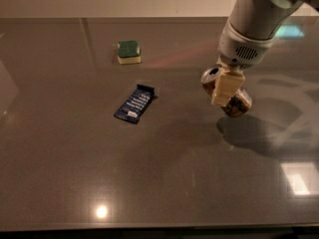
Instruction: Knock orange can over
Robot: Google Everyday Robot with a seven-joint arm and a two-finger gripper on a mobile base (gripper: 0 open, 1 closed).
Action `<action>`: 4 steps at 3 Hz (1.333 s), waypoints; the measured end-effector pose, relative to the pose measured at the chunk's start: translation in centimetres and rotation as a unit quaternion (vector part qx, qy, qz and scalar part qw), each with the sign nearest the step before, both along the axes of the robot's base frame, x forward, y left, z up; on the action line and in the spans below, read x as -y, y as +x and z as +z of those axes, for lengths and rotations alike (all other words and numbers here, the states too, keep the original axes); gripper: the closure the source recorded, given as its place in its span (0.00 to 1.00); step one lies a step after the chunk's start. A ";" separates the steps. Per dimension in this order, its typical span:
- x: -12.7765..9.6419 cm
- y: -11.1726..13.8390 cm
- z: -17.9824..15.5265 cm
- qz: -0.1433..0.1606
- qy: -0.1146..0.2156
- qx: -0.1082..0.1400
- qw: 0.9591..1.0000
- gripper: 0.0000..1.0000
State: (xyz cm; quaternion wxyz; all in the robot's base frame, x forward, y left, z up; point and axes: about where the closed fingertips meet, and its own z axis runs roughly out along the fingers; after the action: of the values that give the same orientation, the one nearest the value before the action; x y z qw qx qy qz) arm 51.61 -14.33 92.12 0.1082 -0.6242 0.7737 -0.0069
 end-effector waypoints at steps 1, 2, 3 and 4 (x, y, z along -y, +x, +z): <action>1.0 0.1 -1.2 0.004 -0.048 -0.015 0.999 0.84; 1.6 0.6 -2.4 0.009 -0.072 -0.028 0.997 0.61; 1.6 1.3 -3.5 0.018 -0.082 -0.039 0.996 0.38; 1.3 2.0 -4.5 0.030 -0.086 -0.048 0.995 0.14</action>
Offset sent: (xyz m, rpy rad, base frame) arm 0.0064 -0.0264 -0.0407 -0.2133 0.1264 0.0325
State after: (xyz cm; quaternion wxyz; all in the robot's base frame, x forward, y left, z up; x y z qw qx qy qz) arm 53.64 -15.65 87.67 0.0171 -0.6540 0.7552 -0.0407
